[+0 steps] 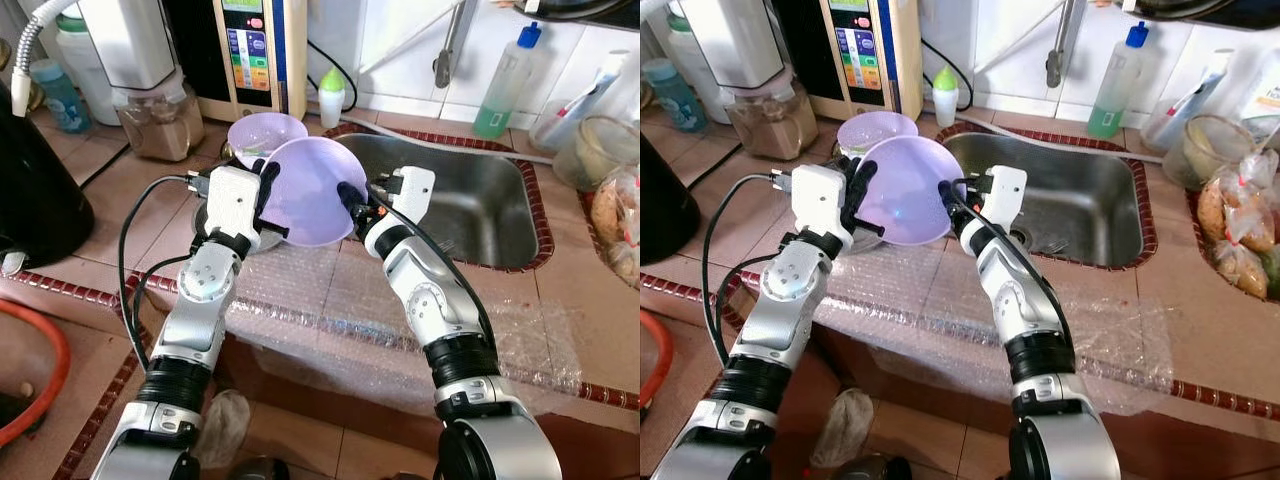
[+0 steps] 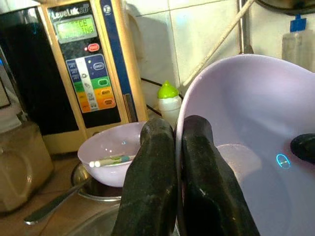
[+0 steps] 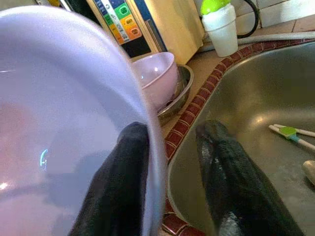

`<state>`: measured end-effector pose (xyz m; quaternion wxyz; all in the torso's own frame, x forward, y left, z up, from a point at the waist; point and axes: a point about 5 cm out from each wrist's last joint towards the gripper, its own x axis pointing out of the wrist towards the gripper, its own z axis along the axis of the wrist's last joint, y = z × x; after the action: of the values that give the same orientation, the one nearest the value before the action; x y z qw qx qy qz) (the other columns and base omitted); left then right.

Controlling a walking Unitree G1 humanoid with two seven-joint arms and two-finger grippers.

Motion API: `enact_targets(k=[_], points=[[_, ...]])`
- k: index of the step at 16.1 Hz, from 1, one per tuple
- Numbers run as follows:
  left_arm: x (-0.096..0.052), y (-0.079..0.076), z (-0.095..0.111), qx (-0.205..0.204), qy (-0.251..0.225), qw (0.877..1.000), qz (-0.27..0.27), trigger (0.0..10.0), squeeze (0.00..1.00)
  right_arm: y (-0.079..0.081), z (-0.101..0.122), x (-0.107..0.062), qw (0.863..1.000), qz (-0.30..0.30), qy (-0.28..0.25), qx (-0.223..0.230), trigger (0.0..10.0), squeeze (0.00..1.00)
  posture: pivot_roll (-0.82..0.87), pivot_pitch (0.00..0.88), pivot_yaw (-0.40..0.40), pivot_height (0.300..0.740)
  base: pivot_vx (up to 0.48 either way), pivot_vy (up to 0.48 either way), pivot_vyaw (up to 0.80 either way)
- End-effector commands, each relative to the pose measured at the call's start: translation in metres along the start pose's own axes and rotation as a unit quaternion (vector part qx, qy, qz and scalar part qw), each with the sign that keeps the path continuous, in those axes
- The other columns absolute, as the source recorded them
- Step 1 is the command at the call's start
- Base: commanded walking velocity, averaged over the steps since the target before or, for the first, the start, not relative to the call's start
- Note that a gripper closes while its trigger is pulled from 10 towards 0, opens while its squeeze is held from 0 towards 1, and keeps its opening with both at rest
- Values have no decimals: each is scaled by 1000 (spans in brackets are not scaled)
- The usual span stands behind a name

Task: Kitchen organization

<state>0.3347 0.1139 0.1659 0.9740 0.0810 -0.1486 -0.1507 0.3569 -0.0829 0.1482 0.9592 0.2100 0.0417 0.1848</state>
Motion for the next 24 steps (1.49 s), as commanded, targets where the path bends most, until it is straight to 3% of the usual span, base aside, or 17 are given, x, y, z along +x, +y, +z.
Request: enact_targets(k=[1, 3, 4, 5, 15, 24], points=[[4, 0, 12, 12, -33, 999, -12, 4824, 0, -11, -1, -1, 1000, -27, 14, -3, 0, 0, -28, 0, 32, 740, 0, 0, 0], [5, 2, 12, 12, -33, 999, -9, 4980, 0, -14, 0, -1, 999, -32, 14, -2, 0, 0, -28, 0, 32, 740, 0, 0, 0], [5, 2, 11, 12, -31, 999, -9, 8667, 0, -15, 1, -1, 999, -36, 13, -2, 0, 0, -28, 0, 32, 740, 0, 0, 0], [5, 2, 11, 12, -30, 999, -9, 10000, 0, -16, 1, -1, 999, -37, 13, -2, 0, 0, -28, 0, 32, 740, 0, 0, 0], [5, 4, 8, -6, -22, 1000, -18, 10000, 0, -35, 5, -4, 993, -120, -22, -1, 0, 0, -23, 0, 38, 740, 28, 0, 0], [5, 2, 6, -13, -15, 1000, -9, 10000, 0, -58, 29, -7, 973, -211, -73, -57, 0, 0, -23, 0, 28, 740, 246, 0, 0]])
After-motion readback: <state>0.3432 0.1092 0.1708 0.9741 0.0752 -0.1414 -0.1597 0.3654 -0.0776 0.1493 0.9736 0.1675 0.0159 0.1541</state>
